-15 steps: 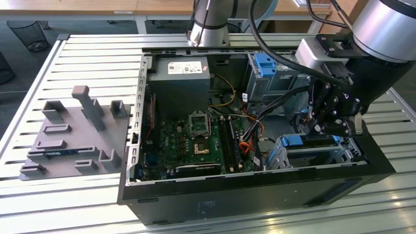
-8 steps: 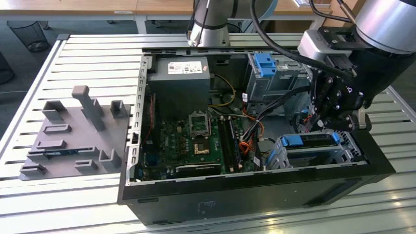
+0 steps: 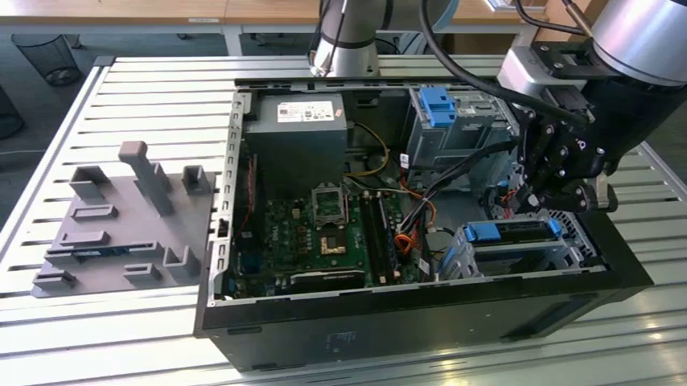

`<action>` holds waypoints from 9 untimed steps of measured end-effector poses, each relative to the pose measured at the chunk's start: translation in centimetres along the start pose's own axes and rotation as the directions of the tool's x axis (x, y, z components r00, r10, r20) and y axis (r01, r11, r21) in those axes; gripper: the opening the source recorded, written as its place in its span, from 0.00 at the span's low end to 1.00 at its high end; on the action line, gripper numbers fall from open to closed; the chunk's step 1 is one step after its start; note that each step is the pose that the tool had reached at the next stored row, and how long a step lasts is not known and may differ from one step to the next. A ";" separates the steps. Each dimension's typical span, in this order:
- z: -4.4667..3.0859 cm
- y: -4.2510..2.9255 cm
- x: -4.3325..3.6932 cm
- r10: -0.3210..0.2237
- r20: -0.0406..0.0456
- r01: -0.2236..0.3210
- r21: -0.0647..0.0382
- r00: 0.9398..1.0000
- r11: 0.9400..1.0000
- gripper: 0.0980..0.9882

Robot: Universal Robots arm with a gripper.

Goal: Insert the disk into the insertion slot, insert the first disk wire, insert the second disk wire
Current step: 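Insert the first disk wire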

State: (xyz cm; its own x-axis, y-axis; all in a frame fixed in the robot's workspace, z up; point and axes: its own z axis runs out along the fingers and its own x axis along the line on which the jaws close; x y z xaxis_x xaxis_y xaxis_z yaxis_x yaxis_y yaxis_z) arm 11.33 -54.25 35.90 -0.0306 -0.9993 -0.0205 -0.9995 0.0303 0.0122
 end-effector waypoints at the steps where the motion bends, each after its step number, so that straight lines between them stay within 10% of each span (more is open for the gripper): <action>1: 0.00 -0.06 -0.02 0.000 0.000 0.000 0.000 1.000 1.000 0.01; 9: 0.05 -0.74 -0.24 0.000 0.000 0.000 0.000 1.000 1.000 0.01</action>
State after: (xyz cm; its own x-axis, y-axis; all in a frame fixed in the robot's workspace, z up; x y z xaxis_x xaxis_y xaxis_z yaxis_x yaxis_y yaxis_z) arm 12.08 -54.03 35.84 -0.0306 -0.9993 -0.0206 -0.9995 0.0304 0.0122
